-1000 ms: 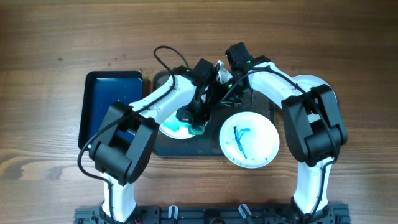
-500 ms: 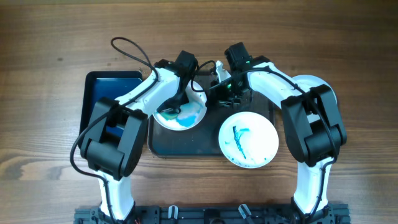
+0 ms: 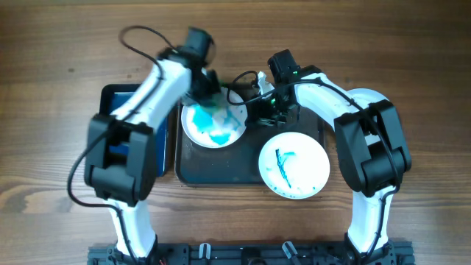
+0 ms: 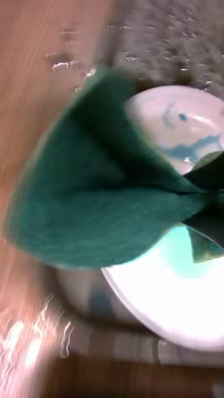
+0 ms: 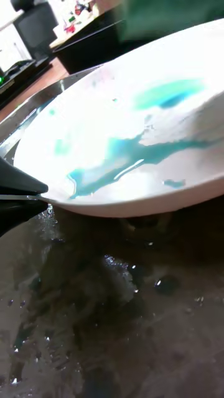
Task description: Clean dirty plates on tray and stack at the side
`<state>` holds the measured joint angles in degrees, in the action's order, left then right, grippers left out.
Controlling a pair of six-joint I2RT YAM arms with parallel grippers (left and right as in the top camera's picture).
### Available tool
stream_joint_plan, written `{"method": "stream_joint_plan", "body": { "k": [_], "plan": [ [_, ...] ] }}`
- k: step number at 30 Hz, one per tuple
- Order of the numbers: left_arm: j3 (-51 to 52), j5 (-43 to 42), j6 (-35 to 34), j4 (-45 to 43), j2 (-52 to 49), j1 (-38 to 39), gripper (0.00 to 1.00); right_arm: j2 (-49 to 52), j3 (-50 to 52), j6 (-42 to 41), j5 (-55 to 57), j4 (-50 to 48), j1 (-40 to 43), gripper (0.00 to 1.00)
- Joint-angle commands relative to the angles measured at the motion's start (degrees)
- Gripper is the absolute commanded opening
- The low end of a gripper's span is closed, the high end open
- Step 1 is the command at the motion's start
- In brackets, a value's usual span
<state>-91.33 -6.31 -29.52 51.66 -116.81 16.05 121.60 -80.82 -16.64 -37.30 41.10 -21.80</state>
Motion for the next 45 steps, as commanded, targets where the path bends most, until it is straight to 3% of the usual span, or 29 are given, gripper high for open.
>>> {"method": "stream_joint_plan", "body": {
  "k": [1, 3, 6, 9, 10, 12, 17, 24, 30, 35, 40, 43, 45],
  "plan": [
    [-6.4, 0.79, -2.67, 5.44, 0.57, -4.92, 0.04, 0.13, -0.07, -2.27, 3.39, 1.09, -1.31, 0.04],
    [-7.65, 0.81, -2.64, 7.52, 1.66, -6.34, 0.04, 0.13, -0.07, -7.06, 6.1, 1.46, -2.01, 0.06],
    [-7.65, 0.81, -2.43, 8.41, 2.64, -7.34, 0.04, 0.13, -0.07, -14.14, 10.62, 1.11, -3.98, 0.15],
    [-7.63, 0.81, -2.45, 8.83, 2.64, -7.43, 0.04, 0.13, -0.07, -16.61, 12.94, 1.11, -5.38, 0.22],
    [-7.63, 0.81, -2.43, 8.85, 2.64, -7.43, 0.04, 0.13, -0.07, -16.59, 12.96, 0.92, -5.57, 0.22],
    [-7.63, 0.81, -2.45, 8.87, 2.64, -7.43, 0.04, 0.13, -0.07, -16.98, 13.55, 0.94, -5.73, 0.04],
    [-7.63, 0.79, -2.45, 9.51, 2.64, -6.6, 0.04, -4.81, -0.17, -14.58, 20.48, 1.46, -5.73, 0.04],
    [-7.63, 0.81, -2.43, 9.25, 2.64, -5.11, 0.04, -22.12, -0.17, -5.64, 61.42, 9.97, -12.57, 0.04],
    [-7.63, 0.81, -2.43, 9.22, 2.64, -5.14, 0.04, -24.46, -0.17, -5.64, 97.18, 13.03, -26.23, 0.04],
    [-7.63, 0.83, -2.4, 9.25, 2.64, -5.14, 0.04, -24.46, -0.17, -5.64, 114.86, 13.55, -32.7, 0.04],
    [-7.63, 0.83, -2.4, 9.25, 2.64, -5.14, 0.04, -24.46, -0.17, -5.4, 124.37, 13.33, -33.53, 0.04],
    [-7.63, 1.25, -2.19, 9.73, 2.64, -5.14, 0.04, -24.57, -0.17, -6.05, 123.73, 12.26, -33.53, 0.04],
    [-7.63, 1.44, -1.33, 9.92, 2.64, -5.14, 0.04, -24.55, -0.17, -6.05, 107.1, 11.69, -32.46, 0.04]
  ]
}}
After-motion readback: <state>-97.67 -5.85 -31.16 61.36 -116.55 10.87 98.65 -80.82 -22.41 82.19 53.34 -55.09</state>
